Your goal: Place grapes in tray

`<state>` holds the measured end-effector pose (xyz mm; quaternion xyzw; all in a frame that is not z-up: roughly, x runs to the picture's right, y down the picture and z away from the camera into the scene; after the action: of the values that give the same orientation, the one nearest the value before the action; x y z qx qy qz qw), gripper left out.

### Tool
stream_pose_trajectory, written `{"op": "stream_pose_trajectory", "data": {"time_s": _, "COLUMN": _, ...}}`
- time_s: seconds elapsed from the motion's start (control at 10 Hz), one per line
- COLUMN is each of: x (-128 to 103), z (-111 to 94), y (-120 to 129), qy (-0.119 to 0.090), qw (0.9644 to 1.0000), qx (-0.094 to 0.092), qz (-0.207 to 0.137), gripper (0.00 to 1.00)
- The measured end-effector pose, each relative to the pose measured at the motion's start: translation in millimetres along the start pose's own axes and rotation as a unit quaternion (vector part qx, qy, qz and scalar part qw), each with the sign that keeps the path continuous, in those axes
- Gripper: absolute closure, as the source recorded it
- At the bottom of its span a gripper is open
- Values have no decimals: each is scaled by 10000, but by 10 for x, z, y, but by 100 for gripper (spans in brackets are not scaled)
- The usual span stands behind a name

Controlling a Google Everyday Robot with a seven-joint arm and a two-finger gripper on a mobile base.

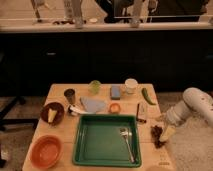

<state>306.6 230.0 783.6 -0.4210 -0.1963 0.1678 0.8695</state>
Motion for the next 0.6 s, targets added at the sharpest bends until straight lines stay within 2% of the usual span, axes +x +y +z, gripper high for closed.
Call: {"op": "stream_pose_trajectory", "data": {"time_s": 0.6, "x": 118, "z": 116, "y": 0, "qy": 165, "qw": 9995, "qx": -228, "qz": 130, "gripper": 20}}
